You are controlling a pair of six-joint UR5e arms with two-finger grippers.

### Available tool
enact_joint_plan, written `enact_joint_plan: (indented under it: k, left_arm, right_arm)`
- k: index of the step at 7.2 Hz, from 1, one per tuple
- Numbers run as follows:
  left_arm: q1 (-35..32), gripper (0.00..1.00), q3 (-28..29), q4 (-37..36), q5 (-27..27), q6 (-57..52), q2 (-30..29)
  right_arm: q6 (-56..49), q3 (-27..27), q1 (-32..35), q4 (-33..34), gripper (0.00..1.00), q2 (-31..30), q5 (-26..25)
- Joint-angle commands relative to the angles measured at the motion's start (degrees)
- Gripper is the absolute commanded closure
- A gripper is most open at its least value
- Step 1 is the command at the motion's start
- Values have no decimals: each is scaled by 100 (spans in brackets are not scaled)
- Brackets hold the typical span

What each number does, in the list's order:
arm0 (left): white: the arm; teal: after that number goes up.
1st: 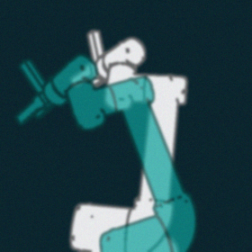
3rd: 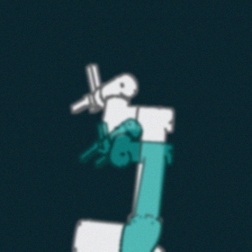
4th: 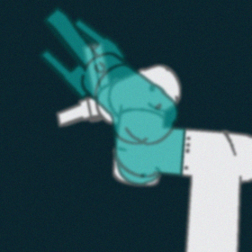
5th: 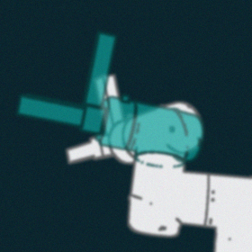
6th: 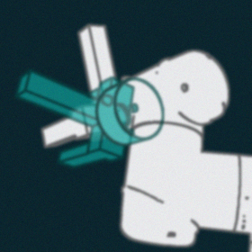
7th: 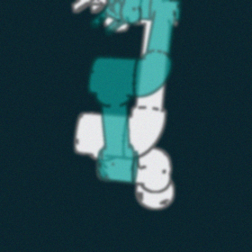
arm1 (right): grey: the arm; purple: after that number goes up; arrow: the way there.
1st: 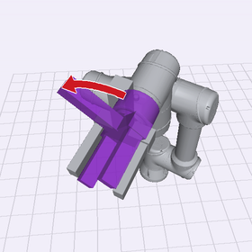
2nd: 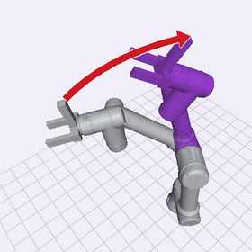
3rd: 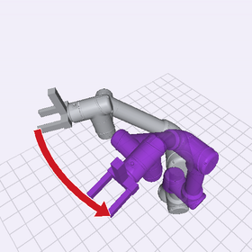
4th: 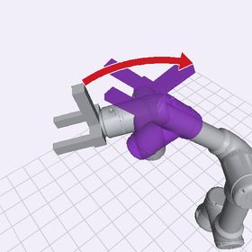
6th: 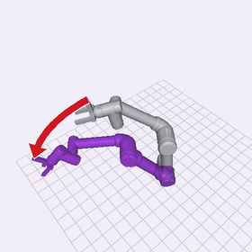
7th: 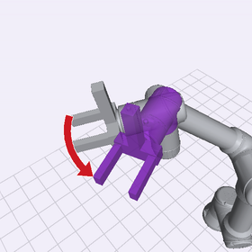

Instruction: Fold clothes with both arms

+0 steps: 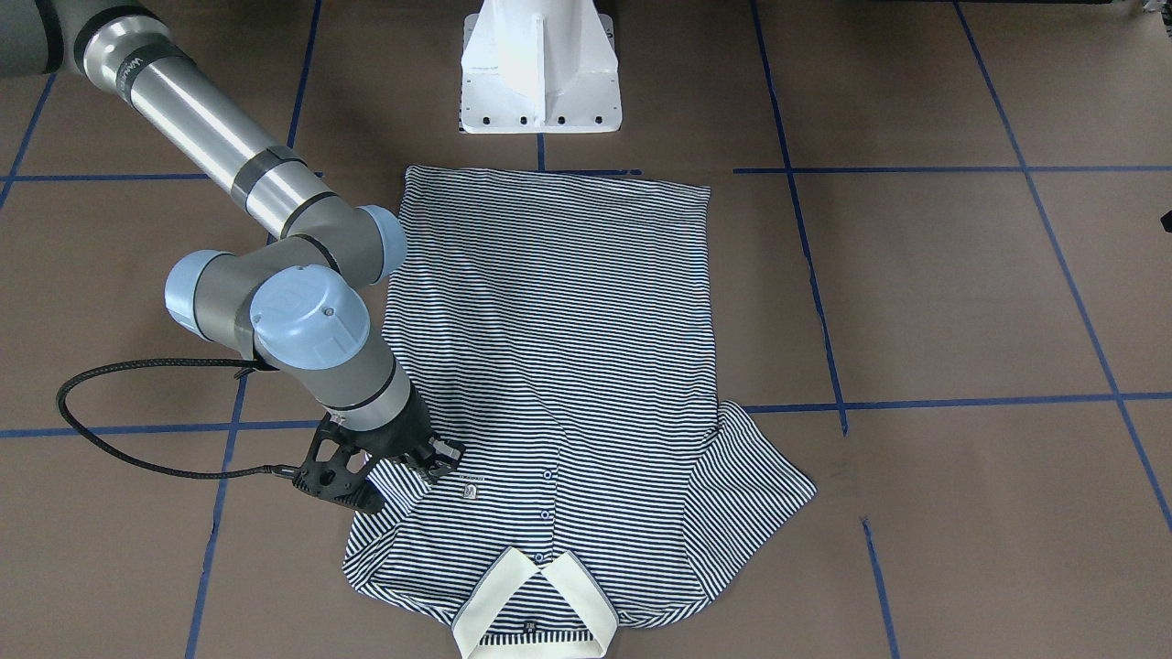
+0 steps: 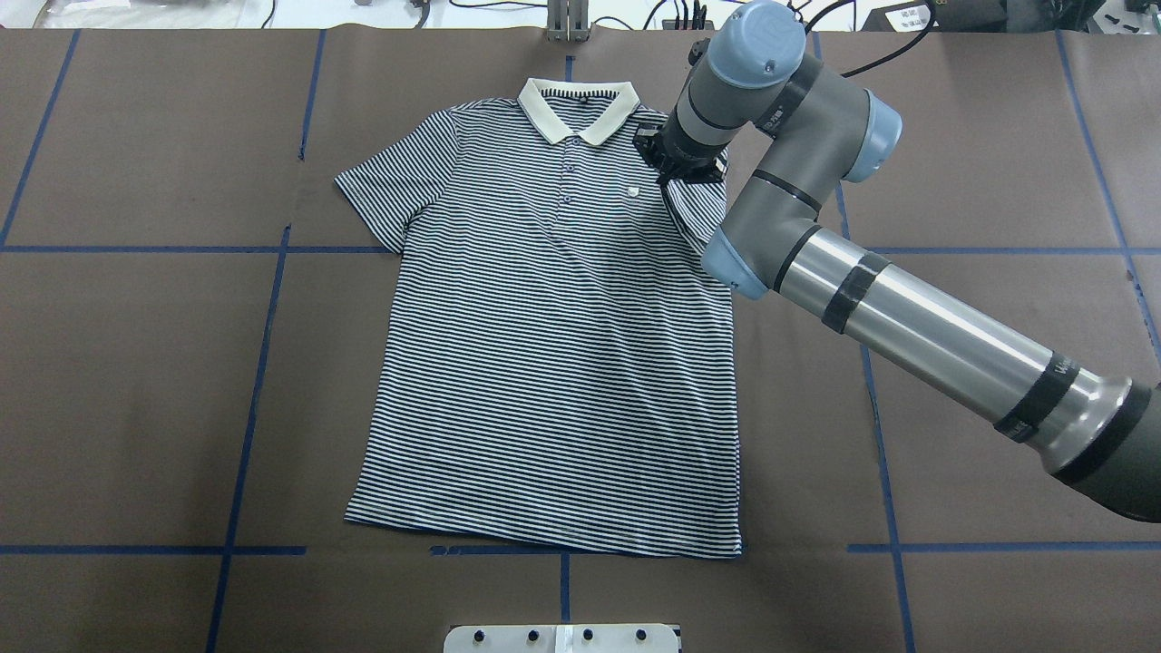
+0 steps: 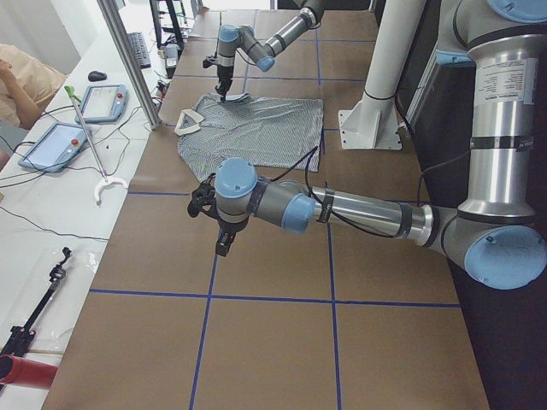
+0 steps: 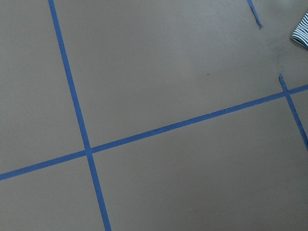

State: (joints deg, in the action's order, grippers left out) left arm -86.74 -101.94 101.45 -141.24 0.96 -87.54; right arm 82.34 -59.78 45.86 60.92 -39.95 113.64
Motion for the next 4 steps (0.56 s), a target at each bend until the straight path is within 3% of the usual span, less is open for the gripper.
enact_joint_plan:
  k: [1, 2, 4]
  left_arm:
    - [8, 0, 7, 7, 0, -8, 0]
    - [8, 0, 7, 15, 0, -17, -17]
    - [104, 0, 147, 932, 0, 9, -26]
  right_arm:
    - [1, 300, 2, -1, 100, 224, -227]
    - [-8, 309, -41, -1, 1, 233, -524]
    - [-52, 240, -94, -10, 0, 233, -527]
